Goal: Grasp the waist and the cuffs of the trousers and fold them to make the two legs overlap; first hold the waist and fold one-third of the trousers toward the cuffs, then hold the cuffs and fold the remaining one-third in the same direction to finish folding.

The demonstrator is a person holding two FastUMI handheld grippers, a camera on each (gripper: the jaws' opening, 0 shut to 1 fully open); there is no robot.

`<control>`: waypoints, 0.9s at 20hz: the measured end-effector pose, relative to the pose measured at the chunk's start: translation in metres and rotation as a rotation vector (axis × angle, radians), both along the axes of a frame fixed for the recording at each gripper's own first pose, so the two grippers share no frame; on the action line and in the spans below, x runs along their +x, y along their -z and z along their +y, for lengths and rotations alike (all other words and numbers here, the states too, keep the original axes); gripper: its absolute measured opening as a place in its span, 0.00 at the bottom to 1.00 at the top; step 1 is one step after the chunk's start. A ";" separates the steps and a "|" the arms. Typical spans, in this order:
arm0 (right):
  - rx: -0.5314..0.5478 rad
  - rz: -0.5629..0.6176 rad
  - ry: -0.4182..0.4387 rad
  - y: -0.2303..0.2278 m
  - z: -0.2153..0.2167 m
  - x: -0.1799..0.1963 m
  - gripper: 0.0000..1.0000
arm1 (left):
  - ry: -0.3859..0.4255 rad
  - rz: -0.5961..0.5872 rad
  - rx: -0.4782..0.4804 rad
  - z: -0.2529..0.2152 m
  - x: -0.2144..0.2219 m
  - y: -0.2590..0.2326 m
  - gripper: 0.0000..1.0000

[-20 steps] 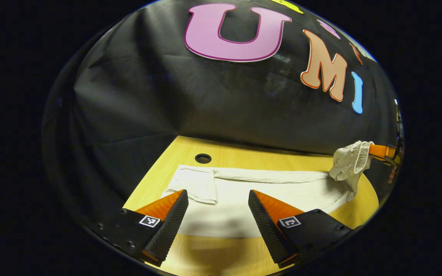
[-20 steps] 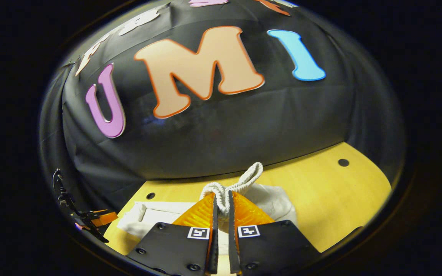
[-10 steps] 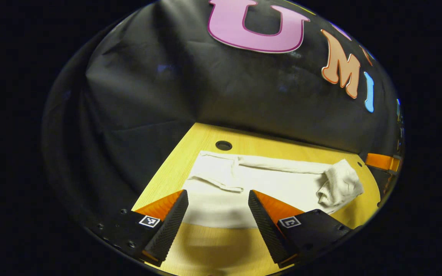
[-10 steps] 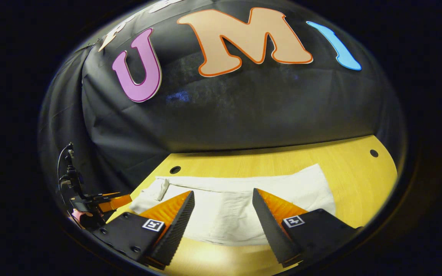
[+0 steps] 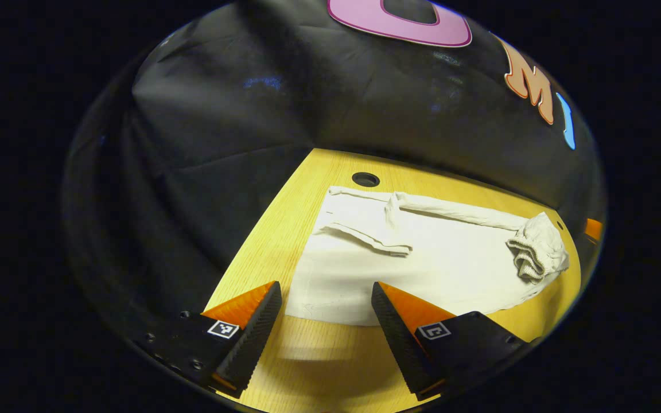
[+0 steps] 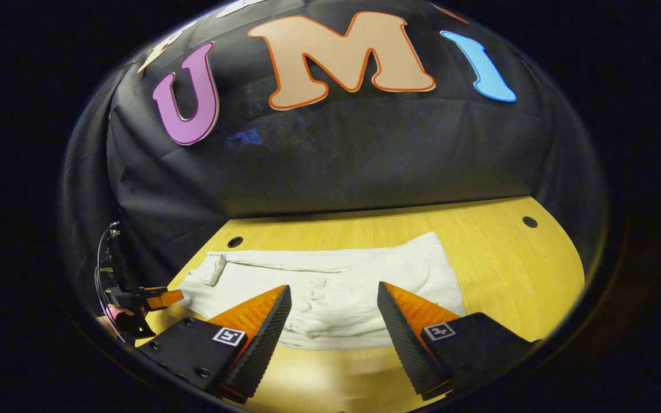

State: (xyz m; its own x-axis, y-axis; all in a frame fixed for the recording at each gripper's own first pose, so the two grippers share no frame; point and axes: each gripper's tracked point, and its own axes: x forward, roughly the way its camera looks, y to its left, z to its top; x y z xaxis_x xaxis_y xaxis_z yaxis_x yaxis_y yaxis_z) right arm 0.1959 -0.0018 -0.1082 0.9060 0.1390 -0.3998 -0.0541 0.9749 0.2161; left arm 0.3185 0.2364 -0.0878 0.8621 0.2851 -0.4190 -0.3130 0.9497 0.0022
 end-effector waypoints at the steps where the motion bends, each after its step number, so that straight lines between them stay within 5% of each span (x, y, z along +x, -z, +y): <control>1: -0.004 0.007 0.012 0.003 -0.005 -0.005 0.92 | 0.002 0.006 -0.003 -0.001 -0.001 -0.001 0.96; 7: -0.011 0.010 0.067 0.003 -0.032 -0.019 0.97 | -0.008 0.047 0.001 0.002 -0.004 -0.004 0.97; 13: -0.005 0.002 0.102 0.000 -0.046 -0.026 0.97 | 0.015 0.073 0.069 0.003 -0.005 -0.001 0.80; 14: -0.006 0.008 0.105 0.001 -0.047 -0.029 0.92 | 0.029 0.072 0.075 -0.003 0.001 0.000 0.63; 15: -0.011 0.013 0.103 0.003 -0.047 -0.032 0.92 | 0.042 0.075 0.076 -0.010 0.004 0.001 0.56; 18: -0.046 0.021 0.099 0.007 -0.048 -0.040 0.97 | 0.056 0.074 0.088 -0.018 0.007 0.000 0.06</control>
